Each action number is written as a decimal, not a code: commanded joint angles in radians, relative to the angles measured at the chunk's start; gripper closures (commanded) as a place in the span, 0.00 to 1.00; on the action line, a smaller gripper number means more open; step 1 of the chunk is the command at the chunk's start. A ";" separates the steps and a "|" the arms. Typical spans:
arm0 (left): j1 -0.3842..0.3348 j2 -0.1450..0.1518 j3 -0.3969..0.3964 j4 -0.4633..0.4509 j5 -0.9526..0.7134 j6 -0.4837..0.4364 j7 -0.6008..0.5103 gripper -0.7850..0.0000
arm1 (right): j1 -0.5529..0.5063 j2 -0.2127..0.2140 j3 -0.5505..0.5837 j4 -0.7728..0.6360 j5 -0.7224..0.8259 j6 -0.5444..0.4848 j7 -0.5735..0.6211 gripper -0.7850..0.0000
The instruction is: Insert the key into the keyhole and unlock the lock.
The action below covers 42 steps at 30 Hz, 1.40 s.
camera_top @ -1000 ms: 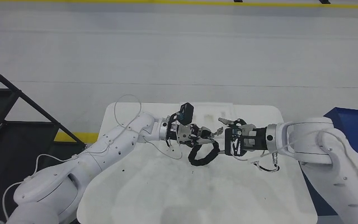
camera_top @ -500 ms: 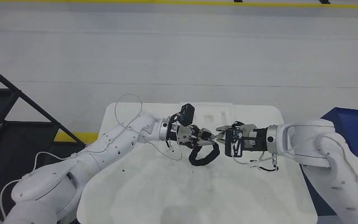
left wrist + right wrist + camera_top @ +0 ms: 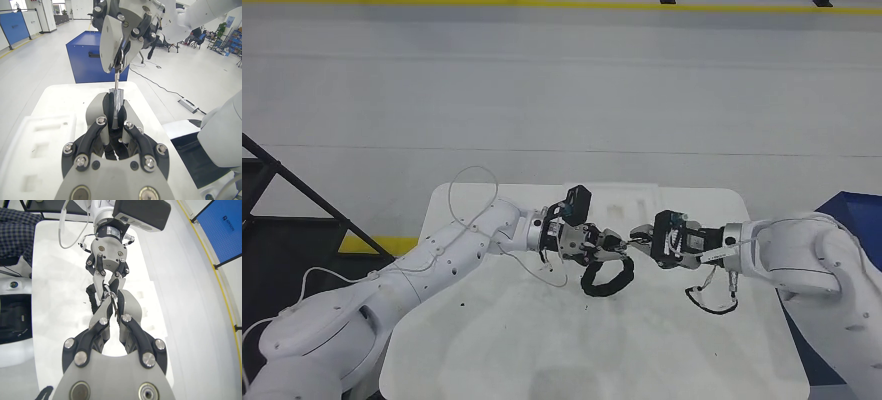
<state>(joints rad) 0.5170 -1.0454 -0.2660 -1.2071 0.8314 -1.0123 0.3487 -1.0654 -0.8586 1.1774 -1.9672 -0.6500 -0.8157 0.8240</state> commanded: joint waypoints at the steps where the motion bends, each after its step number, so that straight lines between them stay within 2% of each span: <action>1: -0.002 0.001 -0.002 -0.007 0.016 0.000 0.007 1.00 | 0.008 0.003 -0.002 -0.005 0.061 0.028 0.050 1.00; 8: -0.002 0.002 -0.034 -0.022 0.141 0.000 0.044 1.00 | 0.020 0.012 0.001 0.005 0.296 0.203 0.189 1.00; 12: 0.013 0.001 -0.062 -0.034 0.208 0.005 0.067 1.00 | 0.020 0.018 0.012 0.001 0.355 0.258 0.249 1.00; 20: 0.043 -0.003 -0.109 -0.059 0.300 0.032 0.068 1.00 | 0.000 0.022 0.017 0.018 0.426 0.326 0.264 1.00; 30: 0.072 -0.007 -0.152 -0.087 0.388 0.073 0.010 1.00 | -0.054 0.024 0.021 0.056 0.565 0.408 0.252 1.00; 31: 0.075 -0.008 -0.156 -0.091 0.396 0.076 0.009 1.00 | -0.058 0.025 0.025 0.057 0.570 0.410 0.248 0.80; 33: 0.081 -0.008 -0.166 -0.095 0.414 0.086 0.004 1.00 | -0.065 0.027 0.034 0.054 0.566 0.405 0.243 0.09; 34: 0.084 -0.008 -0.170 -0.098 0.422 0.089 0.000 1.00 | -0.069 0.028 0.043 0.052 0.558 0.399 0.231 0.00; 37: 0.101 -0.007 -0.189 -0.093 0.409 0.080 0.019 1.00 | -0.083 0.031 0.074 0.040 0.522 0.357 0.188 0.00; 42: 0.130 -0.005 -0.225 -0.067 0.348 0.060 0.044 1.00 | -0.127 0.037 0.113 0.049 0.406 0.229 0.102 0.00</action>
<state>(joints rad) 0.6421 -1.0510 -0.4849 -1.2778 1.1904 -0.9477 0.3883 -1.1840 -0.8227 1.2848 -1.9263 -0.2215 -0.5665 0.9434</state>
